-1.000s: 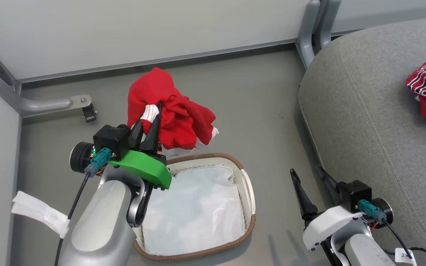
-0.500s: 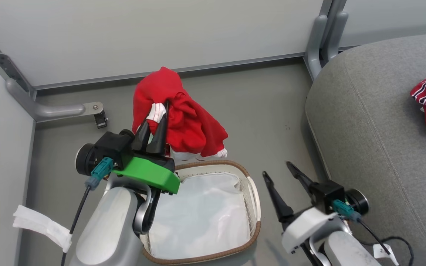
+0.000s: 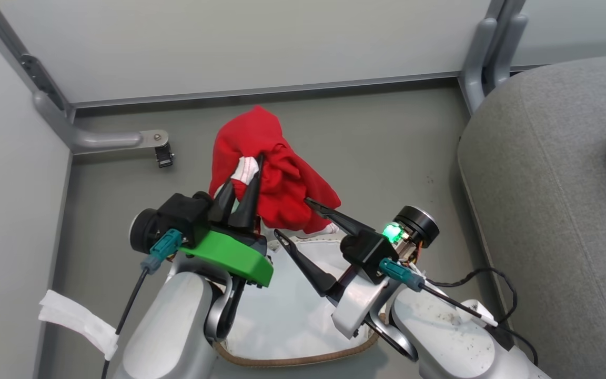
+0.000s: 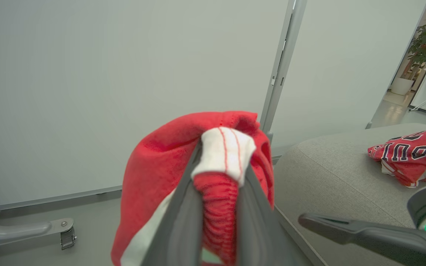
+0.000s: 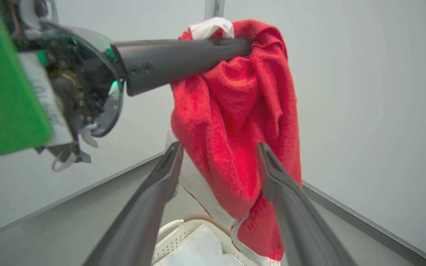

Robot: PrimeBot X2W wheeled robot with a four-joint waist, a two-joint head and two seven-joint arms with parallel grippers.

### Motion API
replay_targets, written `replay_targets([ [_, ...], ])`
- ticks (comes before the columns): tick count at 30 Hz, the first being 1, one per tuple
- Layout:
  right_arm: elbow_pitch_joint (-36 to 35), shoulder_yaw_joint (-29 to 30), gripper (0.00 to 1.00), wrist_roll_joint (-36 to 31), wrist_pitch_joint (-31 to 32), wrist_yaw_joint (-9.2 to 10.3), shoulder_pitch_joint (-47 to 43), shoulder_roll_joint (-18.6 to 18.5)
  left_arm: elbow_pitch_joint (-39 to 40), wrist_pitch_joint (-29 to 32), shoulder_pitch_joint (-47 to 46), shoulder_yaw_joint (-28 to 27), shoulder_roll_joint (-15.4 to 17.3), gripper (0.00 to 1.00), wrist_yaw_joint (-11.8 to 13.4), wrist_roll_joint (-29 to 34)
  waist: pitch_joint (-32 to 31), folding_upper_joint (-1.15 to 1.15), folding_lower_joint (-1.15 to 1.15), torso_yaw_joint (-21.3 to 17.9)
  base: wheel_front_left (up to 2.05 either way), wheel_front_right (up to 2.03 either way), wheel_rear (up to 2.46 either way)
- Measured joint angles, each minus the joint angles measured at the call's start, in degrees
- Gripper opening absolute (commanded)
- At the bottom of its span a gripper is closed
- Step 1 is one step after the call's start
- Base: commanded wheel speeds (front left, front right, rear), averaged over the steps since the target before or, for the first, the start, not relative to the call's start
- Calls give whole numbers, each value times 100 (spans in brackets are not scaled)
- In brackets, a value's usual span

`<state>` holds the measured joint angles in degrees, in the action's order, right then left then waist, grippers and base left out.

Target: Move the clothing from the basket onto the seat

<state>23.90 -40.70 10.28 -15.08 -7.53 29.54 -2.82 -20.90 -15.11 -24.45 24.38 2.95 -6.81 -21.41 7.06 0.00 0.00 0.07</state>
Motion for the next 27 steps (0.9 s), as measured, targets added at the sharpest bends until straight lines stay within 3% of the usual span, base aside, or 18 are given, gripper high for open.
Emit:
replay_targets([
  [9,489,-258,100,14,0,0,370,1,109,-1,-73,552,-3,0,24,-368,30,0,0,330,0,0,0],
  [23,971,-81,100,183,0,0,634,1,323,0,-166,1265,-4,0,101,-888,81,0,0,609,0,0,0],
  [25,995,-68,43,240,0,0,643,1,354,0,-183,1298,-4,0,102,-889,86,0,0,624,0,0,0],
  [26,999,-68,26,248,0,0,648,1,360,0,-184,1308,-4,0,102,-889,91,0,0,627,0,0,0],
  [27,999,-69,0,280,0,0,660,1,359,0,-184,1318,-4,0,111,-889,98,0,0,630,0,0,0],
])
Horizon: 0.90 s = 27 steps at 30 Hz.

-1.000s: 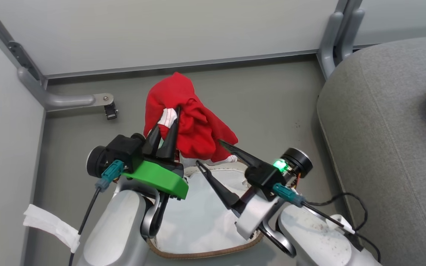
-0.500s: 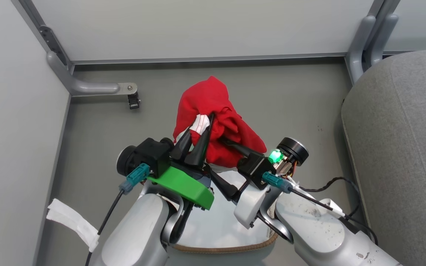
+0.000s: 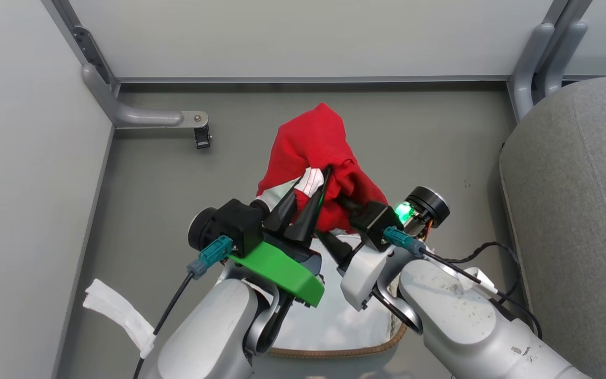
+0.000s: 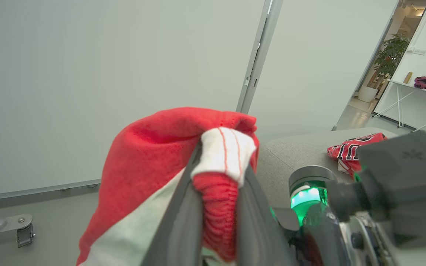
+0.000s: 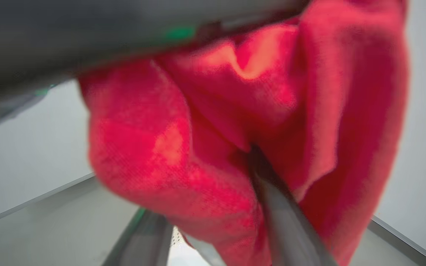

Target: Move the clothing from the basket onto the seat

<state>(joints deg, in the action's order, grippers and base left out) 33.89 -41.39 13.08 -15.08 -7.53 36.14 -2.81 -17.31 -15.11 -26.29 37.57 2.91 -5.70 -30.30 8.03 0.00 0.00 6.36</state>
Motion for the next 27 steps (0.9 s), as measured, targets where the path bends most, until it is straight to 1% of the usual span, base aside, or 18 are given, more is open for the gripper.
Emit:
replay_targets([
  [4,-15,24,0,76,0,0,46,3,-18,-1,2,-76,0,0,49,32,16,0,0,-37,0,0,0],
  [5,-18,43,0,75,0,0,48,2,-25,-1,5,-102,-1,5,56,58,19,0,0,-59,0,0,0],
  [6,-15,74,0,74,0,0,47,3,-27,-1,8,-123,-1,42,66,119,20,0,0,-80,0,0,0],
  [7,-31,122,0,69,0,0,37,3,-35,-1,9,-156,-1,85,66,229,19,0,0,-109,0,0,0],
  [8,-57,189,0,56,0,0,4,3,-43,-1,18,-193,-2,100,68,263,17,0,0,-144,0,0,0],
  [13,-247,621,0,-12,0,0,-340,1,-74,-1,132,-386,-2,100,64,545,10,0,0,-370,0,0,0],
  [16,-334,950,0,-54,0,0,-539,0,-112,-1,208,-474,18,100,31,734,12,0,0,-577,0,0,0],
  [20,-563,1283,0,-129,0,0,-794,-2,-145,-1,388,-622,20,100,-20,889,10,0,0,-941,0,0,0],
  [27,-871,1701,0,-221,0,0,-1143,-5,-148,-1,587,-764,16,100,-87,1026,-3,0,0,-1734,0,0,0],
])
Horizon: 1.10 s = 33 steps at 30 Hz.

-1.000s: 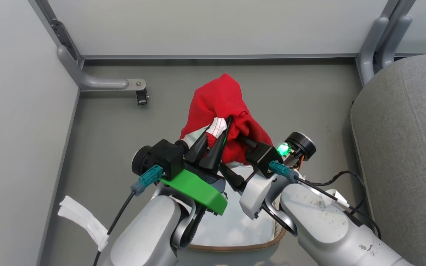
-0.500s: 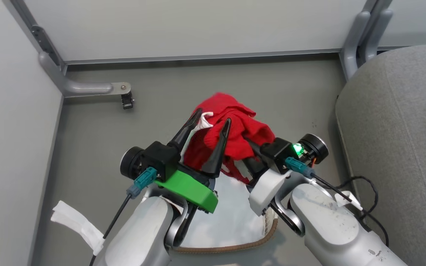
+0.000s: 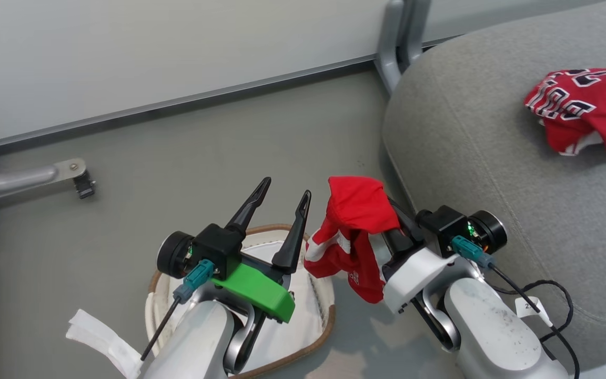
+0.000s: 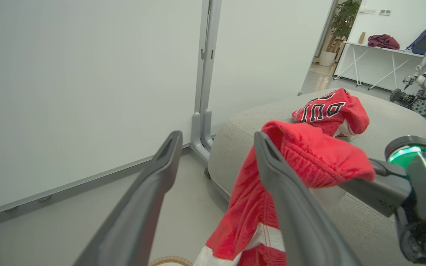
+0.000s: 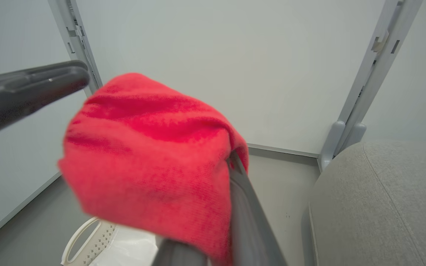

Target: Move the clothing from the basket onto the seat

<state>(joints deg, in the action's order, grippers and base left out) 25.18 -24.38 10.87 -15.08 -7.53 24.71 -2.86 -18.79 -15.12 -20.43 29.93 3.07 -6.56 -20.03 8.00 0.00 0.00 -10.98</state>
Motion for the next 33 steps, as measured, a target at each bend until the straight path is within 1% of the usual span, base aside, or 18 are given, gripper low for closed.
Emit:
replay_targets([
  [9,-247,336,0,-122,0,0,-277,-3,-64,0,101,5,-12,100,-52,103,3,0,0,-1066,0,0,0],
  [14,-348,504,0,-200,0,0,-311,2,-153,0,98,-22,-18,100,-59,162,34,0,0,-1550,0,0,0],
  [18,-402,823,0,-375,0,0,-437,-5,-233,0,99,73,-22,100,-73,185,56,0,0,-1855,0,0,0],
  [21,-480,1037,0,-517,0,0,-453,-3,-305,0,92,167,-23,100,-74,167,97,0,0,-1986,0,0,0],
  [24,-527,1236,0,-698,0,0,-441,3,-369,0,66,257,-24,100,-74,107,190,0,0,-2037,0,0,0],
  [28,-521,1469,0,-1053,0,0,-75,-43,-414,0,-26,311,-25,100,-74,71,340,0,0,-2062,0,0,0],
  [30,-508,1517,0,-1166,0,0,242,-174,-478,0,-26,296,-5,100,-74,41,411,0,0,-2067,0,0,0],
  [33,-445,1538,0,-1313,0,0,862,-508,-527,0,-15,220,74,100,-74,43,521,0,0,-2070,0,0,0],
])
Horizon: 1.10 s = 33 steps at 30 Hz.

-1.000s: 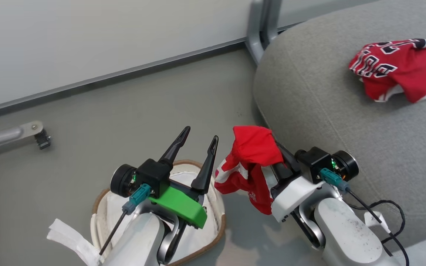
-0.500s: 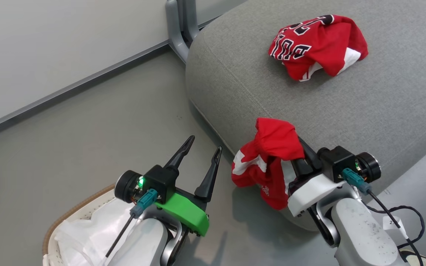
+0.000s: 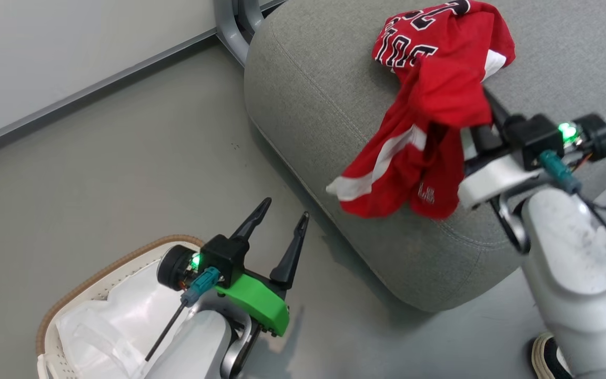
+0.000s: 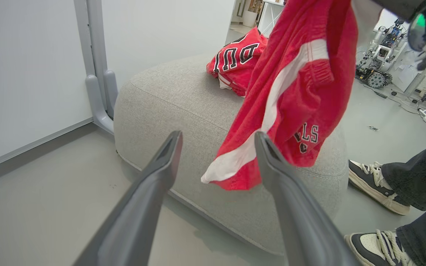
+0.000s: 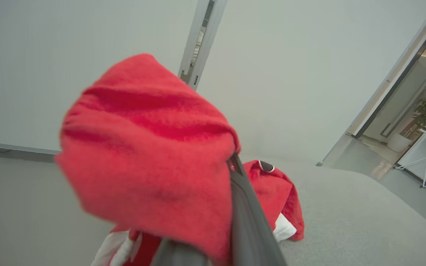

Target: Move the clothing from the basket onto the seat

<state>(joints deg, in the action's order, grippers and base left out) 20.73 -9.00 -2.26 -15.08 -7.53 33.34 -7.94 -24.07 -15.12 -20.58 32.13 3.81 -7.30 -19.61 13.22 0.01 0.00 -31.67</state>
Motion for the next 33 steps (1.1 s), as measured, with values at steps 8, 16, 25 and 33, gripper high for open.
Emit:
replay_targets([
  [8,393,37,0,-304,0,0,1848,-882,-24,0,66,-190,162,100,-1,107,298,0,0,65,0,0,0],
  [16,1501,346,0,-724,20,0,3420,-1543,-73,0,-43,-111,374,100,-1,115,702,0,-1,320,0,0,0],
  [25,2454,1961,0,-1502,172,0,4014,-1995,-80,0,-349,-137,642,100,-1,111,1256,0,0,757,0,0,0],
  [33,2866,3164,0,-2112,105,0,3300,-1469,31,0,-411,-424,716,100,0,160,1787,0,-1,1106,0,0,0],
])
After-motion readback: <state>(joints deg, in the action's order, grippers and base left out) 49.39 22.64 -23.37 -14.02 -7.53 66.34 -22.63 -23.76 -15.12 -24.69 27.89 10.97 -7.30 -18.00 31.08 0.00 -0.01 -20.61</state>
